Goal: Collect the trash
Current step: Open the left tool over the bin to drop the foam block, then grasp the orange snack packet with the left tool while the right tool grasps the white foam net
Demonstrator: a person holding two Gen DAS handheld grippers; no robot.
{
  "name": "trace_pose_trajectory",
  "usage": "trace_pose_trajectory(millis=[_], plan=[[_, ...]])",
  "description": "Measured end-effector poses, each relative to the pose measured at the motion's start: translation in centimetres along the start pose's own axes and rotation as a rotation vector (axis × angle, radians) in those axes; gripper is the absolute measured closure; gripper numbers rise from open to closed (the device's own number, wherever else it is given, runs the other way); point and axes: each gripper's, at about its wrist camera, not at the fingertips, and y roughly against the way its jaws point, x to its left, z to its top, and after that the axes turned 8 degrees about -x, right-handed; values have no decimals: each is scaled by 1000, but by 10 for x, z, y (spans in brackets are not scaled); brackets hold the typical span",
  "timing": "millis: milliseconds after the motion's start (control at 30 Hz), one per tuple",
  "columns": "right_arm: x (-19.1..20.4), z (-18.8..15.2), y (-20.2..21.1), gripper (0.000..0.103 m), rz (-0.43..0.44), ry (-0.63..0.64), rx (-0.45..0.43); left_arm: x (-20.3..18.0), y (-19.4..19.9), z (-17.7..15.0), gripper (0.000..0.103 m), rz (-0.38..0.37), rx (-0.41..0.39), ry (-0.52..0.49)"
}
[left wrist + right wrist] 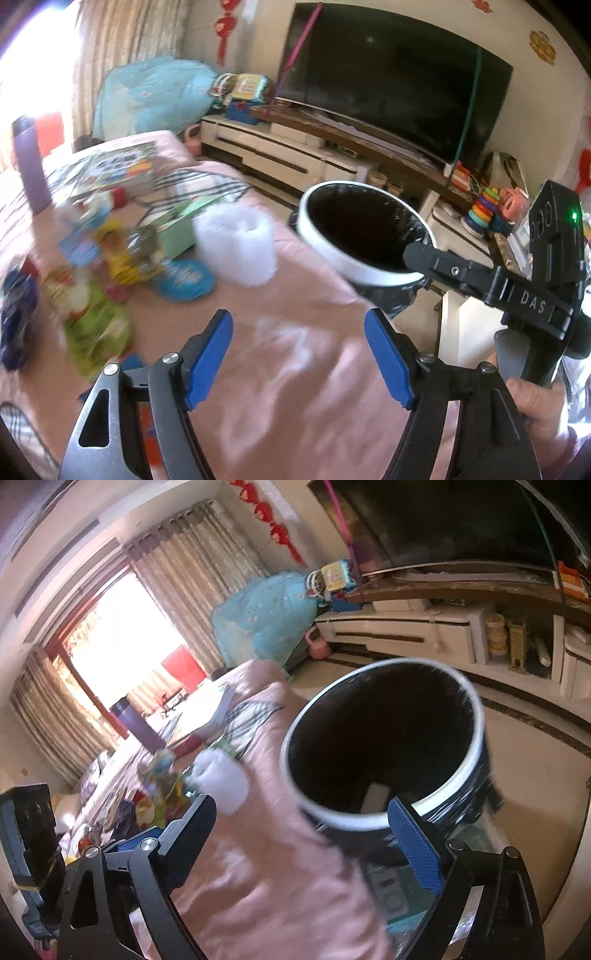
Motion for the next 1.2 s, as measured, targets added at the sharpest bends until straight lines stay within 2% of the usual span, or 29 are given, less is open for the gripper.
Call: trace_pose_trajectory(millis=[400,567,800,1000,1067,1133,1200], plan=[[60,-34,-20,8,46,95,60,40,78,-28,26,93,-44,84],[78,-40,-27,8,55,145,71,53,94,-37,23,144,-33,125],[91,-41,-43,8,54,189,87,60,88,-37,22,169,24,155],[95,-34,-64,8,54,227,97,56,67,-35,24,174,63,131],[95,-31,-74,8,47,239,104,56,58,-36,27,167,82,134],[94,-27,-86,8,41,249,117,59,47,-37,38,159,105,141],[94,-25,-98,8,32,263,132,67,39,-38,53,147,124,153]])
